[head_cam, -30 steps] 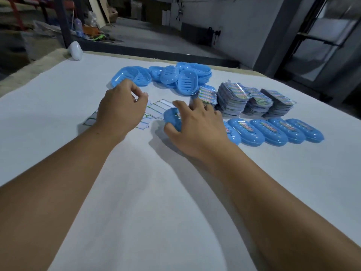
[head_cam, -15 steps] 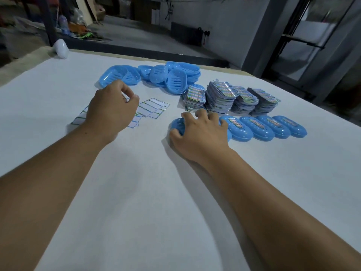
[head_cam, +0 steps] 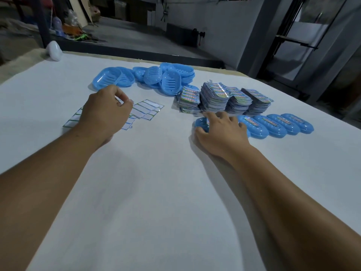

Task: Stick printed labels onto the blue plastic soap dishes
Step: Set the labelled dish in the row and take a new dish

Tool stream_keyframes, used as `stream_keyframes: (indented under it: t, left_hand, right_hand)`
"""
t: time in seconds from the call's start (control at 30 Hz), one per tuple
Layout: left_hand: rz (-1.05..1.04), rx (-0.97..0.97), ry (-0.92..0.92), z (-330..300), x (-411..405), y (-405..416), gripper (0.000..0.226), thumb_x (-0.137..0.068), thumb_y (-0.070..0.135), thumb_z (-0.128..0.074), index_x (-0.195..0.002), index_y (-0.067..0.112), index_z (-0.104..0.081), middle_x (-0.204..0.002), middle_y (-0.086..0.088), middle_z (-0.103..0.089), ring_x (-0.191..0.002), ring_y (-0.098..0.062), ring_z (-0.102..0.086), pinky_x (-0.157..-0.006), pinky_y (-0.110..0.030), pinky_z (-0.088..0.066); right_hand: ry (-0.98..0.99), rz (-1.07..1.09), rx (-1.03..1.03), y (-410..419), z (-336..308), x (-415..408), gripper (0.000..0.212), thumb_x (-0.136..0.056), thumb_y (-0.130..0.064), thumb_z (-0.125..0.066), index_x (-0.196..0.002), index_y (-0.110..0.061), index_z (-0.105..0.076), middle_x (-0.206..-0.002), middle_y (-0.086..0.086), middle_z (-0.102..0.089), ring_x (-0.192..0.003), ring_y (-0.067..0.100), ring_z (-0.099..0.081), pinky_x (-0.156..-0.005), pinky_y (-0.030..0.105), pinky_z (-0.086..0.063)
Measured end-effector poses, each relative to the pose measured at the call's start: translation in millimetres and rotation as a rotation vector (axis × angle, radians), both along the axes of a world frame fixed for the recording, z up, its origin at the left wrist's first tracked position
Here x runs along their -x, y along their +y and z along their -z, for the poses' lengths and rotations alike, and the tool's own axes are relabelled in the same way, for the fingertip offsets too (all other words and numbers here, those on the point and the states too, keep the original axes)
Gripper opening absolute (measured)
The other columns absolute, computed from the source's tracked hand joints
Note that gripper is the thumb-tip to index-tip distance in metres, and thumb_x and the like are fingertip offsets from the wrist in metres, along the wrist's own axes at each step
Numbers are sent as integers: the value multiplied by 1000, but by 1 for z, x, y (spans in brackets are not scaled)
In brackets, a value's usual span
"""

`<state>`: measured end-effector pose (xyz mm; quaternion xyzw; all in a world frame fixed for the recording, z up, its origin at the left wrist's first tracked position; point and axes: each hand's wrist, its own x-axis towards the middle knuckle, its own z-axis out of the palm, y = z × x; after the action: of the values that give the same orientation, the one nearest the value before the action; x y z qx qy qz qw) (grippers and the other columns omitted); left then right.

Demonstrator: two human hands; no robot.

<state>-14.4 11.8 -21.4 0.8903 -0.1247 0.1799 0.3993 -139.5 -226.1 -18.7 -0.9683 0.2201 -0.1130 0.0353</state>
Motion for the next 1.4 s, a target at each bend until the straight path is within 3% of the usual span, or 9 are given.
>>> stream_keyframes:
  t: [0.2, 0.4, 0.57, 0.67, 0.8, 0.9, 1.07, 1.27, 1.4]
  left_hand:
    - [-11, -6, 6, 2, -2, 2, 16, -92, 41, -64, -90, 25, -63, -77, 7, -62, -79, -20, -61, -72, -31, -41]
    - [-19, -32, 2, 2, -3, 5, 16, -92, 40, -63, -87, 25, -63, -74, 8, -63, -77, -19, -61, -70, -31, -42]
    - [-43, -66, 4, 3, -5, 6, 18, -91, 37, -64, -79, 24, -66, -78, 3, -68, -80, -23, -63, -75, -33, -52]
    - [-78, -89, -5, 4, -5, 8, 28, -90, 34, -63, -68, 17, -63, -66, 1, -63, -76, -30, -62, -70, -33, -49]
    - [-151, -27, -36, 3, -9, 9, 28, -89, 36, -63, -70, 16, -67, -60, 6, -60, -71, -28, -60, -65, -31, -45]
    - [-214, 26, -25, -4, -23, 8, 22, -87, 35, -60, -74, 19, -69, -70, 6, -67, -75, -24, -64, -69, -31, -51]
    - [-270, -138, -27, -11, -67, 16, 18, -88, 31, -57, -88, 20, -72, -87, 2, -72, -86, -27, -65, -77, -37, -55]
    - [-273, -424, -29, -6, -114, 23, 38, -91, 47, -62, -120, 23, -67, -118, -4, -67, -116, -29, -52, -92, -39, -43]
    - [-249, -490, -4, -4, -125, 15, 39, -90, 52, -63, -118, 26, -69, -118, -1, -66, -119, -27, -49, -93, -38, -39]
  right_hand:
    - [-49, -53, -26, 6, -5, -9, 49, -93, -53, -45, -136, -32, -52, -144, 4, -50, -133, 35, -43, -111, 51, -30]
    - [-114, -264, -71, 31, -15, -48, 40, -94, -45, -53, -129, -28, -62, -131, 2, -60, -122, 30, -54, -98, 42, -45]
    - [-78, -461, -136, 61, -11, -87, 44, -95, -42, -56, -136, -26, -59, -141, 2, -56, -130, 29, -49, -101, 39, -43]
    - [-66, -496, -151, 71, -7, -102, 48, -94, -47, -56, -138, -26, -58, -141, 3, -57, -130, 29, -50, -103, 42, -45]
    - [-92, -496, -143, 70, 3, -107, 39, -97, -52, -50, -114, -23, -70, -118, 5, -68, -111, 35, -59, -94, 45, -49]
    - [-125, -515, -174, 67, 10, -108, 38, -97, -52, -48, -100, -23, -71, -105, 3, -68, -101, 33, -59, -89, 42, -49]
    - [-149, -542, -285, 61, 10, -110, 33, -96, -51, -51, -108, -28, -72, -107, -2, -68, -107, 29, -58, -95, 41, -47]
    - [-165, -530, -300, 59, 12, -112, 34, -96, -51, -51, -109, -28, -73, -111, -2, -69, -110, 29, -57, -99, 43, -46]
    - [-170, -525, -301, 59, 12, -112, 34, -95, -50, -51, -107, -28, -74, -112, -3, -69, -110, 30, -57, -100, 43, -44]
